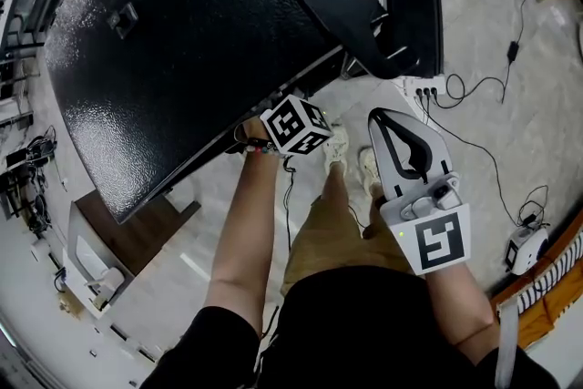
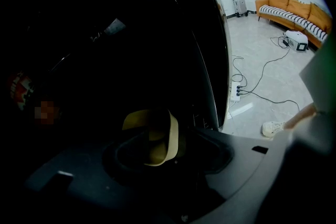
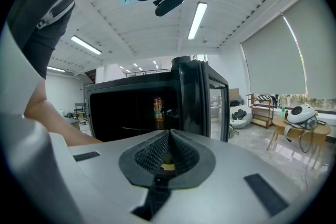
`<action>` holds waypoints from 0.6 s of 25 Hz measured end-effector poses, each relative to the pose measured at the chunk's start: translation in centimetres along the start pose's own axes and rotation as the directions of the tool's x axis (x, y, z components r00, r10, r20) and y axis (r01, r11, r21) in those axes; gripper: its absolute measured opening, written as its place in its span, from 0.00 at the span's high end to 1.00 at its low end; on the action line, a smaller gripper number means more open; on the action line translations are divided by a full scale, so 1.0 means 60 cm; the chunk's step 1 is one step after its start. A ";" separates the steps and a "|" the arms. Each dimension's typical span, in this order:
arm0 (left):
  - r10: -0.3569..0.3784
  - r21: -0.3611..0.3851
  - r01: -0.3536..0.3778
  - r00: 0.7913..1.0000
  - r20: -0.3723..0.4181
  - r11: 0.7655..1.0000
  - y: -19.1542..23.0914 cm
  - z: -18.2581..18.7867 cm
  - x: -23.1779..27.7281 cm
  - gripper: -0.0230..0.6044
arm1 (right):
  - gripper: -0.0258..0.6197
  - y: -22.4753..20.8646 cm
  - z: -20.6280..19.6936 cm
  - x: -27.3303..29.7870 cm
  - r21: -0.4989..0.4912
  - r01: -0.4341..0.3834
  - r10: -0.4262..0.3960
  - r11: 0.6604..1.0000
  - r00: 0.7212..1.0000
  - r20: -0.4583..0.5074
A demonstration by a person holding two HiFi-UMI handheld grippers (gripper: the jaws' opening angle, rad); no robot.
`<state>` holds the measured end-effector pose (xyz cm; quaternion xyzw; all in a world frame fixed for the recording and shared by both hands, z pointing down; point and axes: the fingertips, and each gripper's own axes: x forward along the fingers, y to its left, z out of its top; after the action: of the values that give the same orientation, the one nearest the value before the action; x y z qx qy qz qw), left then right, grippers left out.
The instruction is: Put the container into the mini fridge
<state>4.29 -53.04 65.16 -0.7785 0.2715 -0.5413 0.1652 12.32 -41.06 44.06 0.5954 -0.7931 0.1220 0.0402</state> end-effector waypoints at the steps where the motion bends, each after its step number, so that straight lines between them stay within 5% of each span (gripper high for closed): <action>1: 0.002 0.001 -0.002 1.000 0.002 1.000 0.000 0.002 0.000 0.60 | 0.90 -0.001 0.000 -0.001 -0.001 0.001 -0.001 1.000 1.000 0.000; 15: 0.033 -0.013 -0.033 0.999 0.032 0.999 -0.003 0.015 -0.041 0.61 | 0.91 0.013 0.017 -0.033 -0.027 -0.011 0.012 1.000 1.000 0.019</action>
<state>4.54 -51.44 63.08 -0.7836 0.2850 -0.5242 0.1733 12.25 -39.25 42.53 0.5914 -0.7984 0.1057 0.0400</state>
